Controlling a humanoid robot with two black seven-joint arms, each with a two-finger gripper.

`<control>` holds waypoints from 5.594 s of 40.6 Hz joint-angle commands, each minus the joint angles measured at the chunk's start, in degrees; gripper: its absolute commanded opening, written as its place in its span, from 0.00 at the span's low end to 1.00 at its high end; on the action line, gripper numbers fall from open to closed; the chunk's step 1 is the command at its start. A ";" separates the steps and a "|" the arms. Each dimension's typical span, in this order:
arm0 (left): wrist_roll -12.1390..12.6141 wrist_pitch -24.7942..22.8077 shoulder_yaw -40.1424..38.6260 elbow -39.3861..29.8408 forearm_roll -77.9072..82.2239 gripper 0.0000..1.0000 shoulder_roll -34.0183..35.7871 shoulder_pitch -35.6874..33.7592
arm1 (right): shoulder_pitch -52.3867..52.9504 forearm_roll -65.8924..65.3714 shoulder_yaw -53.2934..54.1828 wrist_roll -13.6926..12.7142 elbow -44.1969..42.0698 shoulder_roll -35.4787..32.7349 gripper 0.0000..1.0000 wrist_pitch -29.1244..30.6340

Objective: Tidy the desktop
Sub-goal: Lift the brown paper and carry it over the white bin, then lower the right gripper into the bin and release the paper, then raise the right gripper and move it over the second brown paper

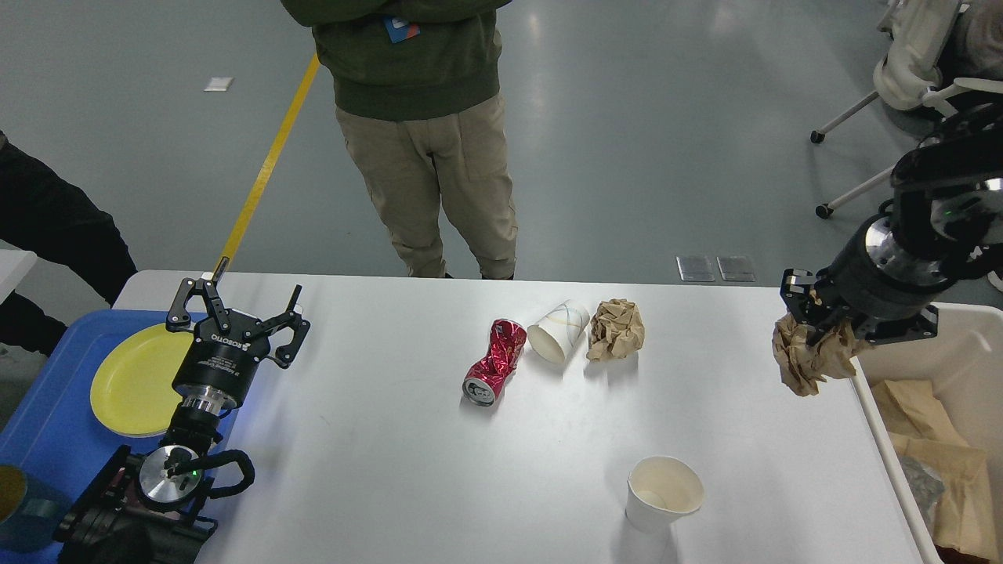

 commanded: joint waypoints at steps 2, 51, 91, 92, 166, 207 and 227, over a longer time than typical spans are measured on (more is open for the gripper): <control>0.00 0.00 -0.07 0.00 0.00 0.96 0.06 0.00 | 6.43 -3.15 -1.08 -0.22 7.06 -1.43 0.00 2.14; 0.00 0.00 0.01 0.00 0.00 0.96 0.06 0.00 | -42.05 -5.09 0.31 8.04 -35.89 -17.95 0.00 -10.34; 0.00 0.00 0.01 0.00 0.00 0.96 0.06 0.00 | -89.80 -4.21 20.36 6.98 -82.41 -4.68 0.00 -19.39; 0.00 0.00 -0.07 0.00 0.00 0.96 -0.03 0.00 | -90.06 -4.21 20.36 6.98 -82.41 -4.68 0.00 -19.57; -0.09 0.09 -0.07 0.00 0.00 0.96 0.06 0.00 | 3.96 -10.19 1.10 7.07 -8.33 2.27 1.00 20.68; -0.09 0.09 0.01 0.00 0.00 0.96 -0.03 0.00 | -0.02 -6.15 10.15 10.68 -5.91 8.24 1.00 -1.80; 0.00 0.00 0.01 0.00 0.00 0.96 -0.03 0.00 | -41.71 -6.32 19.75 10.59 -41.96 17.46 1.00 -18.43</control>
